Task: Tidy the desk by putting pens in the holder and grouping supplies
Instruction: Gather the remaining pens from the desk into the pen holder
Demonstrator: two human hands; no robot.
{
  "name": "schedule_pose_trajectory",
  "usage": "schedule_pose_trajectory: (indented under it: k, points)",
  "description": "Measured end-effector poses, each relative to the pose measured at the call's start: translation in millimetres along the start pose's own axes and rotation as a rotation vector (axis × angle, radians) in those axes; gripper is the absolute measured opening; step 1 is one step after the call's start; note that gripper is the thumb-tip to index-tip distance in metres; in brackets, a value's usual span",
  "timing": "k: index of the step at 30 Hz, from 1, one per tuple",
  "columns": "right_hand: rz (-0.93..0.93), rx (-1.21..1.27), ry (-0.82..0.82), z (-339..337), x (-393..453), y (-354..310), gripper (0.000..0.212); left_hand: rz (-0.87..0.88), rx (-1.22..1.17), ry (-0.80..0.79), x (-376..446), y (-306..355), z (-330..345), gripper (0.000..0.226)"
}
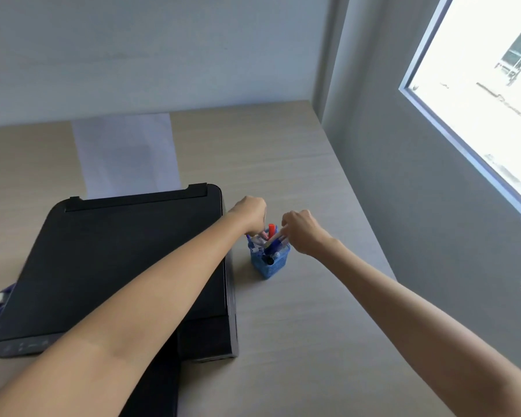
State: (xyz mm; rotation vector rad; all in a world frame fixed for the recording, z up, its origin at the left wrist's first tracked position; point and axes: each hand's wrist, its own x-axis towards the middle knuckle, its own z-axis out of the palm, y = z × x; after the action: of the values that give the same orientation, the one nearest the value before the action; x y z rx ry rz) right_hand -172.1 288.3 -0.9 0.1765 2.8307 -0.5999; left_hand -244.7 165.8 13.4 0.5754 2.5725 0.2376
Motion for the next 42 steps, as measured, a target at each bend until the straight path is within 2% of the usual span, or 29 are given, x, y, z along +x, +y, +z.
schedule_pose_trajectory:
  k: [3, 7, 10, 12, 15, 17, 19, 21, 23, 25, 30, 36, 42]
  points:
    - [-0.012, 0.057, 0.080, 6, -3, -2, 0.015, -0.008, -0.046, 0.066, 2, -1, 11, 0.020]
    - [-0.057, 0.020, 0.049, 23, -12, 2, 0.012, -0.040, -0.156, 0.072, 5, -1, 36, 0.021]
    - [-0.140, 0.056, 0.136, 34, -16, 8, 0.029, -0.091, -0.308, 0.224, 3, -2, 47, 0.047]
    - [-0.195, 0.043, 0.207, 44, -16, 14, 0.041, -0.111, -0.355, 0.277, 2, -2, 49, 0.054]
    - [-0.173, 0.029, 0.163, 69, -12, 24, 0.063, -0.174, -0.376, 0.194, 4, -1, 54, 0.063]
    - [-0.113, 0.097, 0.099, 84, -9, 29, 0.071, -0.256, -0.471, 0.075, 4, -1, 57, 0.075]
    - [0.019, 0.339, 0.175, 91, -9, 28, 0.065, -0.363, -0.628, -0.022, 4, 0, 55, 0.084]
    - [0.247, 0.690, 0.250, 94, -16, 27, 0.056, -0.494, -0.880, -0.091, 4, -2, 48, 0.092]
    - [0.369, 1.072, 0.149, 102, -25, 27, 0.046, -0.587, -1.082, -0.180, 3, -8, 39, 0.100]
    - [0.376, 1.339, 0.027, 105, -27, 23, 0.040, -0.623, -1.181, -0.233, 3, -12, 34, 0.102]
    - [0.372, 1.335, 0.010, 89, 2, 22, 0.041, -0.659, -1.288, -0.188, 4, -9, 31, 0.094]
    - [0.336, 1.256, -0.054, 71, 33, 26, 0.042, -0.683, -1.497, -0.102, 23, -16, 36, 0.103]
    - [0.333, 1.245, -0.107, 62, 46, 23, 0.037, -0.705, -1.511, -0.008, 21, -11, 28, 0.095]
